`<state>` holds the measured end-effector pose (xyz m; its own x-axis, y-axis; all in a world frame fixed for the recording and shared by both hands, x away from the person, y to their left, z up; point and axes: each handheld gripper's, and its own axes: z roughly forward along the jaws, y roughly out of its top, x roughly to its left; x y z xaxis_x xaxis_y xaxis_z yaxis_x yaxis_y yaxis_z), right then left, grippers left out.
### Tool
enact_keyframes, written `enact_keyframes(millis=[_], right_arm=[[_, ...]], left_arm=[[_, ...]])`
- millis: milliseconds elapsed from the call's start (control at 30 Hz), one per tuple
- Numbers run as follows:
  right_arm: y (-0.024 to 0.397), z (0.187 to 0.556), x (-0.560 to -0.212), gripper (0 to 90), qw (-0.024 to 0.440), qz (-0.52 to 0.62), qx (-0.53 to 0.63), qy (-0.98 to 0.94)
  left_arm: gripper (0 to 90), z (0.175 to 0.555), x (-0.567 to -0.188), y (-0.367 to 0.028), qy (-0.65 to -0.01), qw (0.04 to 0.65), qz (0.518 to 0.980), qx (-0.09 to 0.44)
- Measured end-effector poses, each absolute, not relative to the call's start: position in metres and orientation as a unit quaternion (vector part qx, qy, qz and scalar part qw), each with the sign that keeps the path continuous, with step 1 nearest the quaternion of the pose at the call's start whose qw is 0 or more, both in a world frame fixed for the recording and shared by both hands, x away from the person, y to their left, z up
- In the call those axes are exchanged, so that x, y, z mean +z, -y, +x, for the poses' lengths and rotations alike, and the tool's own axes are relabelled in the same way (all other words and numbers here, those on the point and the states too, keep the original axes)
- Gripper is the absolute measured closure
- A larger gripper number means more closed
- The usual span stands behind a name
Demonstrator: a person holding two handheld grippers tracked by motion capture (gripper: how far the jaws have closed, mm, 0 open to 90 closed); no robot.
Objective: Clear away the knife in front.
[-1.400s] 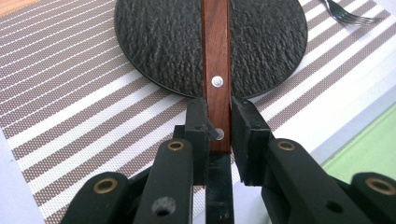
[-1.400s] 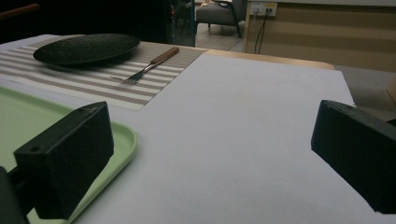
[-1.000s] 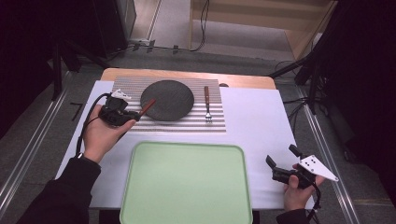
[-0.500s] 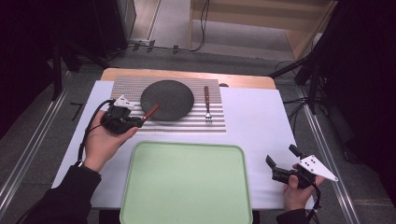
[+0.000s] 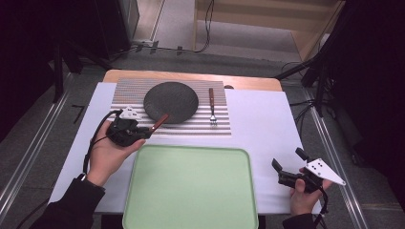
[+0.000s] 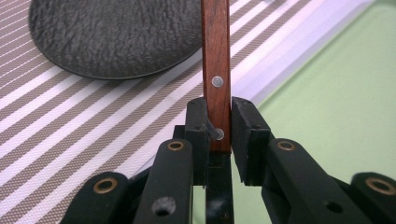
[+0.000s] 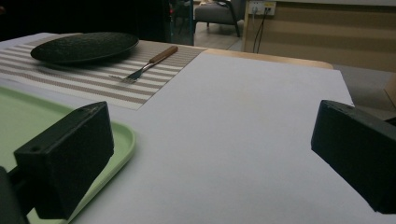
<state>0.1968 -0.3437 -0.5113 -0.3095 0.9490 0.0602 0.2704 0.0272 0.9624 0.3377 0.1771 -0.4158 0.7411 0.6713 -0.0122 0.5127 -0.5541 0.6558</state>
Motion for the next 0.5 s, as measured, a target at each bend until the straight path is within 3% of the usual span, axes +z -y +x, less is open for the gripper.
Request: enact_keyframes(millis=[500], right_arm=[[0.344,0.197,-0.511,0.0,0.339,0.479,0.504,-0.633]], left_arm=[[77.6,0.314,-0.420,-0.168,-0.322,0.338,0.878,0.109]])
